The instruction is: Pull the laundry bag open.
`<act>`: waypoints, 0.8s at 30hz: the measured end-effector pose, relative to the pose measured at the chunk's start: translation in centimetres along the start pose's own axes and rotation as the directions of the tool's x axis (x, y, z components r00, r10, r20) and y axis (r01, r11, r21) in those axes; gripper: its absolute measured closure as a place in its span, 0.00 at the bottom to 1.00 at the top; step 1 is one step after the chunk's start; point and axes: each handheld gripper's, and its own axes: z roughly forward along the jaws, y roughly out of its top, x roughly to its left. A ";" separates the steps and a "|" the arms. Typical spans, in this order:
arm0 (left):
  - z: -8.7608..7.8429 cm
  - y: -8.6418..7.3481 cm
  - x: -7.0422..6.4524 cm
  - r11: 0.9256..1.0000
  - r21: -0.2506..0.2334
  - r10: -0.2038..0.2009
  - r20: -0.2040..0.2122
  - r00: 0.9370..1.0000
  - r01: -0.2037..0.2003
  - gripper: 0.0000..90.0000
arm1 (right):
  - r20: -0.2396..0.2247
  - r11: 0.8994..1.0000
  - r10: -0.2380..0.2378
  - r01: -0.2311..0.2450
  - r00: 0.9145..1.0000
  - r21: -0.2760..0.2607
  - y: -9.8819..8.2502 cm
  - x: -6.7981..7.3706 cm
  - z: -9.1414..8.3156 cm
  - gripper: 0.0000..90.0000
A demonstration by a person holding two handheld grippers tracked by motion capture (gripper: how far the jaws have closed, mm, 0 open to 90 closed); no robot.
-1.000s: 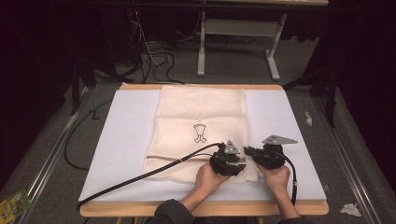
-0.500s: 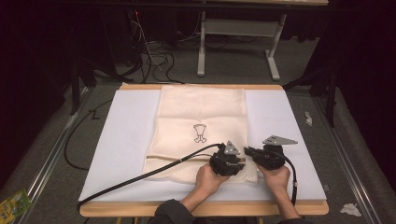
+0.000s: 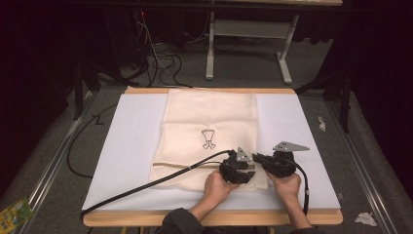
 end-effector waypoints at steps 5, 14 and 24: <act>-0.1 0.0 0.1 1.000 -0.014 -0.006 0.035 0.999 0.007 0.69 | 0.003 1.000 0.000 0.000 1.000 -0.001 0.0 -0.1 -0.1 0.98; -0.4 -0.3 0.5 1.000 -0.023 -0.014 0.060 0.998 0.015 0.73 | 0.005 1.000 0.002 -0.002 1.000 -0.001 -0.3 -0.4 -0.1 0.98; -0.6 -0.3 0.2 0.999 -0.039 0.005 0.048 0.999 -0.003 0.78 | 0.008 1.000 0.002 -0.002 1.000 0.007 -0.3 -0.4 0.0 0.98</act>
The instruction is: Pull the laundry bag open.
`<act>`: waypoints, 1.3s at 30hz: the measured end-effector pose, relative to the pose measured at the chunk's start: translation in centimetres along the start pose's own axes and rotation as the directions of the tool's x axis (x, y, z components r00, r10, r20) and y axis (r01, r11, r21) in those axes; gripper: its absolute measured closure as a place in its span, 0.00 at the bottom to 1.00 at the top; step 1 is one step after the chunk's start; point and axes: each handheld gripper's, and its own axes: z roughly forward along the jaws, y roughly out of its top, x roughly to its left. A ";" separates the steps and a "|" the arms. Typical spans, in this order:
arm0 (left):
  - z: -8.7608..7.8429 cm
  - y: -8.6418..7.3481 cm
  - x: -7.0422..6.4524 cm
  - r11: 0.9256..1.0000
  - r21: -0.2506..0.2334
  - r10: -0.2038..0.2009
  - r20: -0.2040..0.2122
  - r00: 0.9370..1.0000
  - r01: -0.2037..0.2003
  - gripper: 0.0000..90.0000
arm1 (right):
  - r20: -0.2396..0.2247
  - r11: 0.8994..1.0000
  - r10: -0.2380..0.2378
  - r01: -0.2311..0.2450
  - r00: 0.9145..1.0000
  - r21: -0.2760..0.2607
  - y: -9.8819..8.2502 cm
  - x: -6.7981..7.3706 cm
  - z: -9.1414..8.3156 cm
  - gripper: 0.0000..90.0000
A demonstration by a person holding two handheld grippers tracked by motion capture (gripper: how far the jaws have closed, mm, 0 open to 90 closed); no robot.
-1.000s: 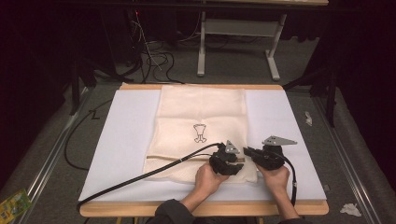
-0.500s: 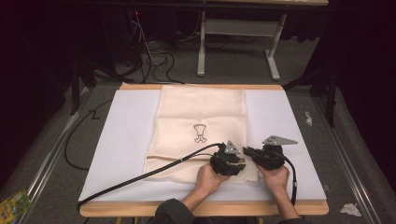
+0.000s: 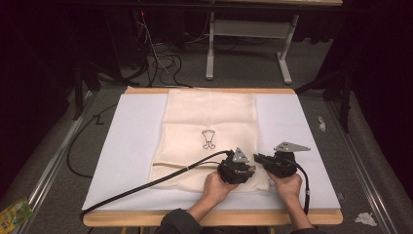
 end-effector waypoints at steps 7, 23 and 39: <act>0.3 0.0 0.3 1.000 0.002 -0.029 0.011 1.000 0.029 0.81 | 0.015 1.000 -0.006 0.006 1.000 0.013 -0.2 -0.2 0.1 0.98; 0.3 0.0 0.6 0.997 -0.004 -0.076 0.045 0.996 0.077 0.85 | 0.021 1.000 -0.006 0.006 1.000 0.028 -0.2 -0.1 0.2 0.98; 0.4 0.4 1.0 0.992 -0.016 -0.121 0.084 0.989 0.122 0.86 | 0.022 1.000 -0.008 0.008 1.000 0.030 -0.3 -0.2 0.2 0.98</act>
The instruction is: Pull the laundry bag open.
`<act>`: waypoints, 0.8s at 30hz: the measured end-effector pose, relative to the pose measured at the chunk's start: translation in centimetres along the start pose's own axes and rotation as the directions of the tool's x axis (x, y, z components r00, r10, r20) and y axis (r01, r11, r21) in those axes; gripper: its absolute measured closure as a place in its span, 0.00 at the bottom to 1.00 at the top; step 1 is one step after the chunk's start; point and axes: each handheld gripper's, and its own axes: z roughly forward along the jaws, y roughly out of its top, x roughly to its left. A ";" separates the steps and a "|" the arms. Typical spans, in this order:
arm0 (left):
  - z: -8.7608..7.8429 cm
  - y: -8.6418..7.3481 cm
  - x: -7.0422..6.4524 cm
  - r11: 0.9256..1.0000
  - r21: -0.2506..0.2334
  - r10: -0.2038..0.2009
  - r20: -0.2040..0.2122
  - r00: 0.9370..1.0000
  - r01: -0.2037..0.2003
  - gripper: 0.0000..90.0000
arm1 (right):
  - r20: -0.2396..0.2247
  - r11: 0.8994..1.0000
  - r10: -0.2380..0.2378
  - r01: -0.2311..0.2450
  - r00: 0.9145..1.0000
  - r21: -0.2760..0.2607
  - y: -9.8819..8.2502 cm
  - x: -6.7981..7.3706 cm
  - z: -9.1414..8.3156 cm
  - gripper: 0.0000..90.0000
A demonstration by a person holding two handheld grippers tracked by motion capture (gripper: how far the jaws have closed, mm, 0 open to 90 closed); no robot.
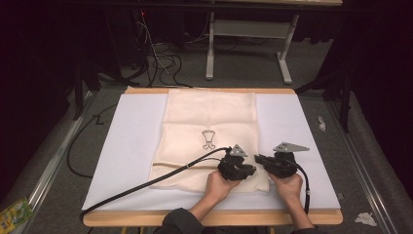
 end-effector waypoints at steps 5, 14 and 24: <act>0.2 -0.2 0.1 1.000 0.022 0.006 -0.010 1.000 -0.006 0.88 | -0.001 1.000 -0.002 0.002 1.000 0.008 0.0 0.0 0.1 0.98; -0.1 0.0 -0.1 1.000 0.017 0.010 -0.007 1.000 -0.010 0.96 | -0.002 1.000 0.002 -0.002 1.000 0.002 0.0 -0.1 0.0 0.98; -0.2 0.2 -0.2 1.000 0.010 0.021 -0.014 1.000 -0.021 0.96 | -0.008 1.000 0.008 -0.008 1.000 0.008 0.0 -0.2 -0.1 0.97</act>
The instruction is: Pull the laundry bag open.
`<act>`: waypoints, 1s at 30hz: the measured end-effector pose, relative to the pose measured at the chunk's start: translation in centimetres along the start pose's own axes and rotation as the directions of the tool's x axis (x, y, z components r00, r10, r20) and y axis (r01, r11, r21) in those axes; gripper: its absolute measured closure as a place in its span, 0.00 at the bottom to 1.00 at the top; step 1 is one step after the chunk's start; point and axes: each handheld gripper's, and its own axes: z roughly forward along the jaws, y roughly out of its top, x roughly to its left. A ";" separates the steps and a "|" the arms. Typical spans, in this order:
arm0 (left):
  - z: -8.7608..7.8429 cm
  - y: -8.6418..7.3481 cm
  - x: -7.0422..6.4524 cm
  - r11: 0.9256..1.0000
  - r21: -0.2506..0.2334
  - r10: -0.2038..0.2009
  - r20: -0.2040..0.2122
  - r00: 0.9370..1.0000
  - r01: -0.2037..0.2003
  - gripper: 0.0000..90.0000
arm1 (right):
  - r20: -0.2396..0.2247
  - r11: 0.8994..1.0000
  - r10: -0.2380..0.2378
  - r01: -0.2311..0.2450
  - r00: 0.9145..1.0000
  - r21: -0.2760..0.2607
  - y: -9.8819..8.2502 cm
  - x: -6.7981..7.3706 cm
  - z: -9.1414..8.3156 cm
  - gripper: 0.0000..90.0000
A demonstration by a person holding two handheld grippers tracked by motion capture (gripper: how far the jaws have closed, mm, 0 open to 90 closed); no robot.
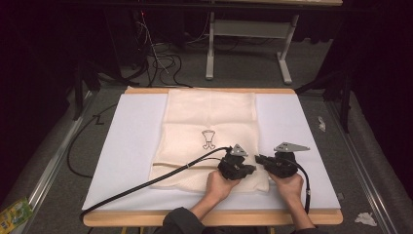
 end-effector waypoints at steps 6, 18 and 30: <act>0.1 0.0 -0.1 1.000 -0.003 0.007 -0.006 1.000 -0.007 0.97 | -0.014 1.000 0.011 -0.011 1.000 0.019 -0.1 -0.3 -0.1 0.92; -0.1 0.1 -0.1 1.000 -0.007 0.017 -0.016 1.000 -0.017 0.97 | -0.035 0.999 0.024 -0.022 0.999 0.047 -0.5 -0.7 -0.3 0.93; -0.8 0.3 -0.3 0.999 0.007 0.037 -0.043 0.998 -0.037 0.97 | -0.020 0.998 -0.031 0.031 0.999 0.045 -0.4 -0.3 -0.5 0.98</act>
